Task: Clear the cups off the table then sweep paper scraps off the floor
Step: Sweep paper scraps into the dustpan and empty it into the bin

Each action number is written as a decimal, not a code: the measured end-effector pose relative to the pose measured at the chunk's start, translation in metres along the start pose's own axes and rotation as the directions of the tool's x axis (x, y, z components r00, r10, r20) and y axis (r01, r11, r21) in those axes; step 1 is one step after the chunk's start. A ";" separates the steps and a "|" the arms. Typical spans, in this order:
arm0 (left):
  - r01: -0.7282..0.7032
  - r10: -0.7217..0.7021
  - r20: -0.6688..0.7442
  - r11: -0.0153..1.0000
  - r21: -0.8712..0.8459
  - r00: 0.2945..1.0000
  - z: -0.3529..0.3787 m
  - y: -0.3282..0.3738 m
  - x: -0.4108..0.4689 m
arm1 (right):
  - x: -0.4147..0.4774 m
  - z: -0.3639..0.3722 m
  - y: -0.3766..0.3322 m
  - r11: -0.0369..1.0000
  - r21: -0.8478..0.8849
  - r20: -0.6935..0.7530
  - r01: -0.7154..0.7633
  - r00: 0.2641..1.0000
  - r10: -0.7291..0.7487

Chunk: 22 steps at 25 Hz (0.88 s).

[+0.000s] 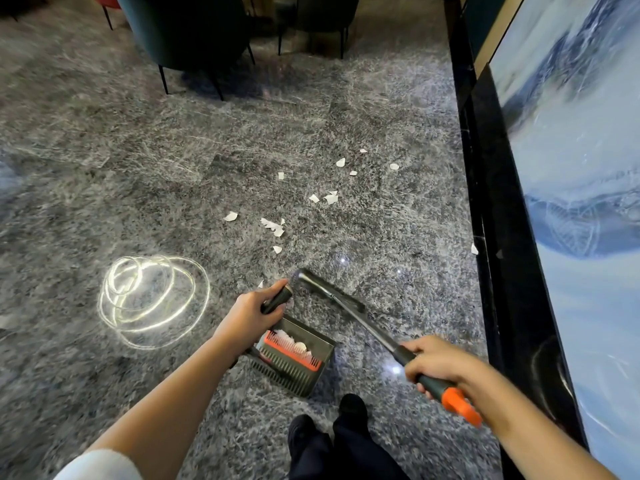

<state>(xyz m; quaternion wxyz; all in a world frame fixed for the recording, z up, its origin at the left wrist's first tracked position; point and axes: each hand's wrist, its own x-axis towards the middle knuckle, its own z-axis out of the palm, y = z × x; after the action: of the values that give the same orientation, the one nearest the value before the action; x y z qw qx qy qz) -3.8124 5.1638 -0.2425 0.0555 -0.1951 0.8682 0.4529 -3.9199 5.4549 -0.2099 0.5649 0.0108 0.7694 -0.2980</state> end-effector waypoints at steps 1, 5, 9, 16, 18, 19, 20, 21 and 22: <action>0.001 -0.001 -0.001 1.000 -0.008 1.000 0.000 0.000 0.001 | 0.007 0.011 -0.002 1.000 -0.027 0.004 -0.007 1.000 0.007; -0.010 0.010 -0.011 1.000 0.010 1.000 0.002 -0.004 0.000 | 0.015 0.029 -0.003 0.998 0.025 0.051 -0.057 0.997 0.055; -0.035 0.035 -0.009 0.999 0.012 0.999 0.004 -0.006 0.009 | -0.003 -0.017 0.016 0.973 0.210 0.092 -0.100 0.992 0.082; -0.161 0.151 0.088 0.980 0.113 0.985 0.018 0.039 0.081 | -0.025 -0.079 0.054 0.830 0.546 0.061 -0.111 0.994 0.093; -0.192 0.179 0.112 0.974 0.124 0.977 0.027 0.060 0.117 | -0.021 -0.109 0.059 0.774 0.630 -0.018 -0.066 0.995 0.100; -0.205 0.191 0.114 0.970 0.129 0.975 0.033 0.072 0.137 | -0.017 -0.125 0.060 0.757 0.652 -0.070 -0.039 0.991 0.111; -0.223 0.208 0.117 0.965 0.137 0.971 0.038 0.086 0.159 | -0.011 -0.143 0.061 0.740 0.673 -0.114 -0.014 0.986 0.122; -0.247 0.229 0.127 0.958 0.145 0.965 0.045 0.100 0.181 | -0.005 -0.164 0.063 0.719 0.695 -0.146 0.010 0.981 0.128; -0.270 0.249 0.141 0.950 0.156 0.958 0.053 0.114 0.204 | 0.004 -0.187 0.065 0.697 0.716 -0.173 0.030 0.976 0.135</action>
<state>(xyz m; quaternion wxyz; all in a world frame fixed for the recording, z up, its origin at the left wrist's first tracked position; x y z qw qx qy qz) -4.0481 5.2058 -0.2420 0.0642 -0.0461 0.9174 0.3900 -4.0600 5.5953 -0.2079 0.4392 0.2828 0.6483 -0.5539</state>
